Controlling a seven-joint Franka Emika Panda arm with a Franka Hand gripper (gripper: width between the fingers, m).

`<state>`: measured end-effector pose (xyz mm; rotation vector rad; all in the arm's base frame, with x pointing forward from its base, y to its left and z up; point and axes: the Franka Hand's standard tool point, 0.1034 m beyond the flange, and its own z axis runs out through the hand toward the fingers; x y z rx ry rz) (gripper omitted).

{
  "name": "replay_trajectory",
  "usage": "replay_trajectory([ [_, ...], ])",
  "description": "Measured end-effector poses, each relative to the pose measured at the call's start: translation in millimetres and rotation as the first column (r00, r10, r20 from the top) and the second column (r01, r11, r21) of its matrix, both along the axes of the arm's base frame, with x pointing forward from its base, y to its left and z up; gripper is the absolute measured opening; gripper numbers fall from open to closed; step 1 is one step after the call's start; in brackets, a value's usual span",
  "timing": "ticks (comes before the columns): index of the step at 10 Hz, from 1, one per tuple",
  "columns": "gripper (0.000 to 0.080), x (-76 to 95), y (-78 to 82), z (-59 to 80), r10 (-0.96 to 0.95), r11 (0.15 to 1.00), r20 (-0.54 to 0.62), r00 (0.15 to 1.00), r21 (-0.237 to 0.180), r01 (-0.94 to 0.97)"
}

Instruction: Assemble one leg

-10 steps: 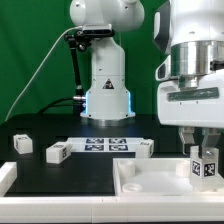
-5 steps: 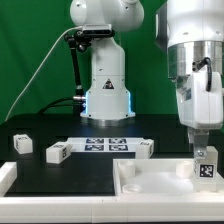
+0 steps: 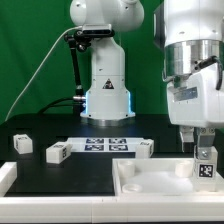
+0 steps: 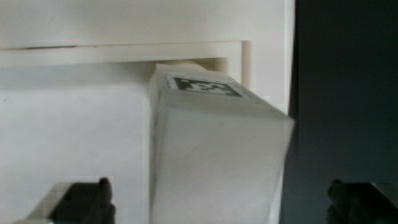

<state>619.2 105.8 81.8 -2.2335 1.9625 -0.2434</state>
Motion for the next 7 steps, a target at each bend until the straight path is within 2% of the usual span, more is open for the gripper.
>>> replay_trajectory([
  [1, 0.0639, -0.2, 2.1, -0.1, 0.116, 0.993, 0.000, 0.993, -0.025, -0.116],
  [4, 0.0649, -0.7, 6.4, -0.4, 0.363, 0.928, -0.013, 0.932, -0.080, -0.363],
  [7, 0.0649, -0.7, 5.4, -0.8, 0.394, 0.915, -0.015, 0.919, -0.088, -0.394],
])
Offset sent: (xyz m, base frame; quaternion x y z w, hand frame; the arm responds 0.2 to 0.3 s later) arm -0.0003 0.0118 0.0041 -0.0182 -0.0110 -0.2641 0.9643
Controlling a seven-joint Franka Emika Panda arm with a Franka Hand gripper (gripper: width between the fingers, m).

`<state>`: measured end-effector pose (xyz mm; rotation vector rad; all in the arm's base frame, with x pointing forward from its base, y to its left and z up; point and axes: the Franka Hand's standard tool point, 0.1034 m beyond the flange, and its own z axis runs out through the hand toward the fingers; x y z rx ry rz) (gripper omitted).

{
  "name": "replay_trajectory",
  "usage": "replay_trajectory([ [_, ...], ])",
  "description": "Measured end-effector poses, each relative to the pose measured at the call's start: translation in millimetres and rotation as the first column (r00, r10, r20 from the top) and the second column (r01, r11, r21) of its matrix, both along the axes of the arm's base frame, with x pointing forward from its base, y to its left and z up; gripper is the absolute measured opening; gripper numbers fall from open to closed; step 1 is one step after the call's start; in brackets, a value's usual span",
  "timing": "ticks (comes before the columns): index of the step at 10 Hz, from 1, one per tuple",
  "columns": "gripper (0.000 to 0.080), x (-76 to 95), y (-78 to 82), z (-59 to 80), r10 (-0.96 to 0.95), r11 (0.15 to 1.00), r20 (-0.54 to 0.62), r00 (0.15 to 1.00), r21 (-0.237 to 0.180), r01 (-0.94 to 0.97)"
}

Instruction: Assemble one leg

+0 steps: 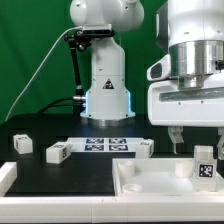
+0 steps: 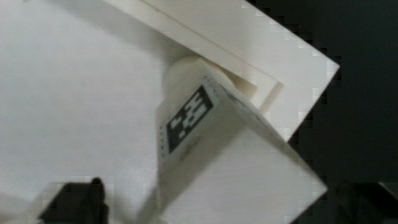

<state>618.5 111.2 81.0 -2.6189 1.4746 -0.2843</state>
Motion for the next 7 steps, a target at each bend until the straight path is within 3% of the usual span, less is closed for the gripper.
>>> replay_trajectory([
  [7, 0.0649, -0.1, 0.0, -0.2, 0.000, 1.000, 0.000, 1.000, 0.000, 0.000],
])
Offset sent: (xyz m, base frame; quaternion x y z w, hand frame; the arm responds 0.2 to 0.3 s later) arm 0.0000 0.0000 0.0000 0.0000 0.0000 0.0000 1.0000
